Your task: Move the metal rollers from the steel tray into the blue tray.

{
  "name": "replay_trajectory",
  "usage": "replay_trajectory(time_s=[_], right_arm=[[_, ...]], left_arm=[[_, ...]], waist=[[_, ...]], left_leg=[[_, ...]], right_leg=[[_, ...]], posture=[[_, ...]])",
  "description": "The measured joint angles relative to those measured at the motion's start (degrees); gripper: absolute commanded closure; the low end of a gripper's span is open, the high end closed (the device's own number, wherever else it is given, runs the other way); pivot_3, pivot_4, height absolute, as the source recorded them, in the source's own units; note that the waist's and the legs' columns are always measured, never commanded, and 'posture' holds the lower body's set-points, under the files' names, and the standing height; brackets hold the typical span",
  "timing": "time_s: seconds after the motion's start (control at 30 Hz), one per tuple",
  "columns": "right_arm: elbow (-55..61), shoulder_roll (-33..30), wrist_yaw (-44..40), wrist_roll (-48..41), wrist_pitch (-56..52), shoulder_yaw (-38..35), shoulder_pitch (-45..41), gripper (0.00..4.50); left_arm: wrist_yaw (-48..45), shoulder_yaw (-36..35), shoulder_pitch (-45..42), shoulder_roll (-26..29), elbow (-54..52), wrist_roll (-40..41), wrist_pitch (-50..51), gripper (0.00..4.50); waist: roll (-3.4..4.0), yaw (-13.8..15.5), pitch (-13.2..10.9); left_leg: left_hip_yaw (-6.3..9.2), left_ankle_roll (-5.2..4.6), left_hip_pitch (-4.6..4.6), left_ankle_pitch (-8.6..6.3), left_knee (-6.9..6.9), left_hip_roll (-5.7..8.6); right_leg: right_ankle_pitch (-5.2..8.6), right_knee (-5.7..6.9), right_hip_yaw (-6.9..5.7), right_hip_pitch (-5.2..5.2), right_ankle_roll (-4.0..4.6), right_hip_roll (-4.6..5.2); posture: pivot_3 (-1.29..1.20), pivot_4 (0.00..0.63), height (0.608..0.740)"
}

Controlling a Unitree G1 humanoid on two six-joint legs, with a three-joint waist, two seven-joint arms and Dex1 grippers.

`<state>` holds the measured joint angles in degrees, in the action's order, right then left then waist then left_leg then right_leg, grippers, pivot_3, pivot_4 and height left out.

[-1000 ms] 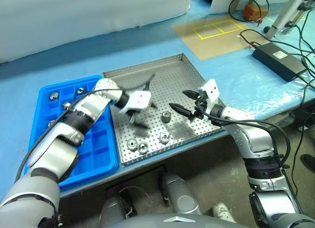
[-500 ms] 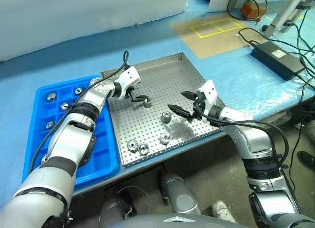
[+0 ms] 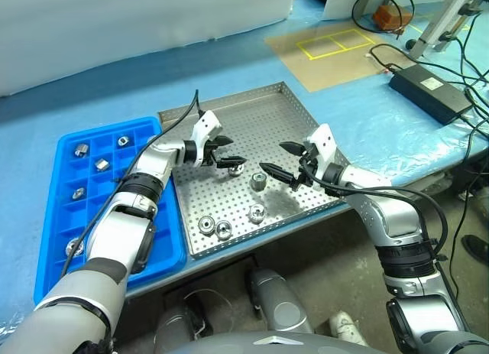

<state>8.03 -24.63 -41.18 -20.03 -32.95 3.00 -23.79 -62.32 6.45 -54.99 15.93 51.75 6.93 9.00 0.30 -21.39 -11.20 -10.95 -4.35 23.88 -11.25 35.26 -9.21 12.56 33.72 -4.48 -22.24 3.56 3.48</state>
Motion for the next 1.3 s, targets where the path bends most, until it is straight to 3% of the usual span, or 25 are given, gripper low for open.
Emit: replay_trajectory(time_s=[0.33, 0.8, 0.9, 1.0, 1.07, 1.17, 1.23, 1.3], right_arm=[[0.0, -0.4, 0.1, 0.7, 0.0, 0.5, 0.0, 0.0], [0.0, -0.2, 0.3, 1.2, 0.1, 0.6, -0.2, 0.0], [0.0, -0.1, 0.4, 1.3, 0.1, 0.6, -0.2, 0.0], [0.0, -0.1, 0.4, 1.5, 0.2, 0.6, -0.2, 0.0], [0.0, 0.1, 0.5, 1.5, 0.2, 0.6, -0.2, 0.0], [-0.4, 0.3, 0.4, 1.7, 0.5, 0.7, -0.5, 0.0], [-0.7, 0.5, 0.3, 1.7, 0.7, 1.1, -0.7, 0.0], [-0.9, 0.7, 0.2, 1.8, 0.8, 1.4, -1.2, 0.0]], left_arm=[[-2.9, 3.0, 6.8, 1.3, -6.9, -1.9, 1.9, 0.05], [5.1, 3.4, 8.0, -0.3, -4.5, -5.8, -5.7, 0.05], [6.7, 3.4, 7.8, -0.3, -3.4, -6.2, -7.0, 0.65], [7.1, 3.1, 7.8, 0.1, -3.0, -6.5, -7.6, 1.59], [8.0, 3.0, 7.8, 0.1, -2.9, -6.7, -7.8, 1.59], [7.5, 3.0, 8.0, 0.2, -3.2, -6.7, -7.8, 2.14], [6.7, 3.0, 8.6, 0.9, -4.3, -6.7, -7.4, 2.75], [6.3, 3.0, 9.3, 1.4, -5.9, -6.7, -6.7, 2.76]], waist=[[0.0, -1.4, 0.0], [-0.01, -1.5, 0.0], [-0.01, -1.6, 0.0], [0.0, -1.7, 0.0], [0.0, -1.7, 0.0], [0.0, -1.7, 0.0], [0.0, -1.7, 0.0], [0.0, -1.7, 0.0]], left_leg=[[0.0, 0.0, 0.01, 0.0, 0.0, -0.01], [0.03, 0.01, -0.27, 0.0, 0.0, 0.02], [0.03, 0.01, -0.31, -0.01, 0.0, 0.02], [0.03, 0.02, -0.31, -0.01, 0.0, 0.02], [0.05, 0.02, -0.3, -0.01, -0.01, 0.02], [0.05, 0.01, -0.29, -0.01, -0.02, 0.03], [0.05, 0.01, -0.29, -0.01, -0.03, 0.02], [0.06, 0.01, -0.28, -0.01, -0.03, 0.02]], right_leg=[[0.0, -0.01, -0.02, -0.01, -0.03, -0.02], [0.02, -0.08, -0.03, 0.29, -0.08, -0.01], [0.03, -0.08, -0.03, 0.33, -0.1, -0.01], [0.05, -0.08, -0.03, 0.33, -0.13, -0.02], [0.04, -0.1, -0.03, 0.33, -0.12, -0.02], [0.04, -0.12, -0.03, 0.33, -0.12, -0.02], [0.04, -0.12, -0.03, 0.32, -0.12, -0.02], [0.04, -0.12, -0.04, 0.31, -0.12, -0.02]], posture=[[-0.84, 0.15, 0.74], [-0.84, 0.15, 0.74], [-0.84, 0.15, 0.74], [-0.83, 0.15, 0.74], [-0.82, 0.15, 0.74], [-0.81, 0.15, 0.74], [-0.8, 0.15, 0.74], [-0.79, 0.15, 0.74]])
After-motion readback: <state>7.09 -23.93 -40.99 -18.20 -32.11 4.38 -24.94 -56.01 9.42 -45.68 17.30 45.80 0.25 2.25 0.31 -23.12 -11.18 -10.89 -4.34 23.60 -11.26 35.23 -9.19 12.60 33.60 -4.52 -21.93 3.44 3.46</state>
